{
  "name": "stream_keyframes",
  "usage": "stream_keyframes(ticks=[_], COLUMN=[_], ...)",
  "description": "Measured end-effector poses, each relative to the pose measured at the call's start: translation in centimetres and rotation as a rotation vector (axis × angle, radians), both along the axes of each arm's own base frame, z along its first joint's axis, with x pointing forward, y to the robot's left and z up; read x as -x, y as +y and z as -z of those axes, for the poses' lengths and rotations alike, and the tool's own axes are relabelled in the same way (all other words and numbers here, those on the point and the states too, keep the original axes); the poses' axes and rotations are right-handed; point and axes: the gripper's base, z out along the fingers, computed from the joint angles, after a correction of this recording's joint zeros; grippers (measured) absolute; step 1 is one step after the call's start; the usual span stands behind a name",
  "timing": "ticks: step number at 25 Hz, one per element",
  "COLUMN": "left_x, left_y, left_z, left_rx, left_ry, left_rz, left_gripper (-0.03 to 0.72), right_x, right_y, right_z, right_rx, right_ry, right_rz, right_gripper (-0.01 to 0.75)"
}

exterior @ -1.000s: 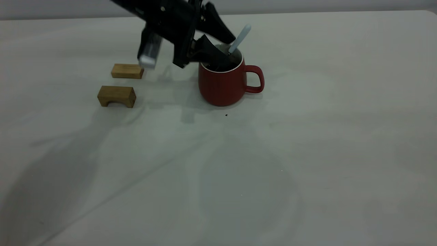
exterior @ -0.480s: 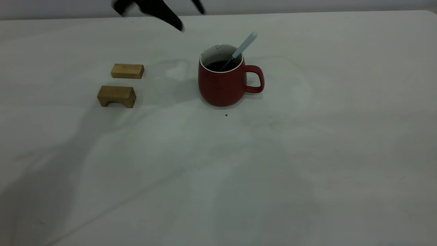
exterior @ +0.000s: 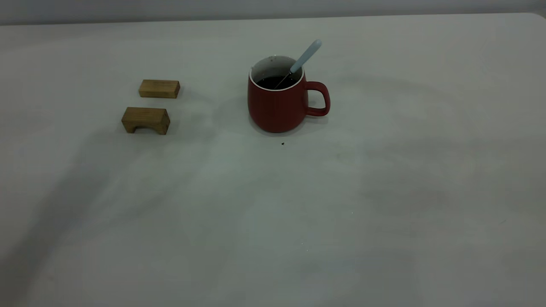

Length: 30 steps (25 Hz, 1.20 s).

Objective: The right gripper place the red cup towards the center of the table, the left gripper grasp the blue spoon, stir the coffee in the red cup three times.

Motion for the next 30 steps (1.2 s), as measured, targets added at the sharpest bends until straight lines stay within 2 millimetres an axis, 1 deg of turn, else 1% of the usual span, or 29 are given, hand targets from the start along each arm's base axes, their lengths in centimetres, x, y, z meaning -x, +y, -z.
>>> stream_keyframes(ticks=[1, 3, 5, 8, 9, 12, 16, 19, 22, 26, 30], left_x=[1.0, 2.9, 5.1, 8.5, 9.6, 13.7, 19.3, 22.9, 26.1, 29.6, 32.2], left_y=[0.6, 2.0, 3.3, 5.0, 5.5, 7.0, 8.9, 9.8, 10.8, 12.0, 12.4], left_z=[-1.3, -3.1, -4.6, -5.5, -5.5, -5.4, -3.6, -1.8, 0.5, 3.6, 6.1], left_rx=[-0.032, -0.111, -0.16, -0.203, -0.21, -0.221, -0.224, -0.198, -0.154, -0.158, -0.148], left_ry=[-0.015, -0.031, -0.036, -0.049, -0.06, -0.112, -0.132, -0.133, -0.119, -0.14, -0.177], left_rz=[0.002, -0.019, -0.068, -0.136, -0.147, -0.158, -0.163, -0.164, -0.172, -0.2, -0.265], left_gripper=[0.406, 0.405, 0.405, 0.405, 0.405, 0.405, 0.405, 0.405, 0.405, 0.405, 0.405], right_x=[0.0, 0.0, 0.0, 0.0, 0.0, 0.0, 0.0, 0.0, 0.0, 0.0, 0.0], right_y=[0.0, 0.0, 0.0, 0.0, 0.0, 0.0, 0.0, 0.0, 0.0, 0.0, 0.0], right_z=[0.0, 0.0, 0.0, 0.0, 0.0, 0.0, 0.0, 0.0, 0.0, 0.0, 0.0], right_rx=[0.0, 0.0, 0.0, 0.0, 0.0, 0.0, 0.0, 0.0, 0.0, 0.0, 0.0], right_ry=[0.0, 0.0, 0.0, 0.0, 0.0, 0.0, 0.0, 0.0, 0.0, 0.0, 0.0], right_rz=[0.0, 0.0, 0.0, 0.0, 0.0, 0.0, 0.0, 0.0, 0.0, 0.0, 0.0], right_gripper=[0.552, 0.552, 0.552, 0.552, 0.552, 0.552, 0.552, 0.552, 0.552, 0.552, 0.552])
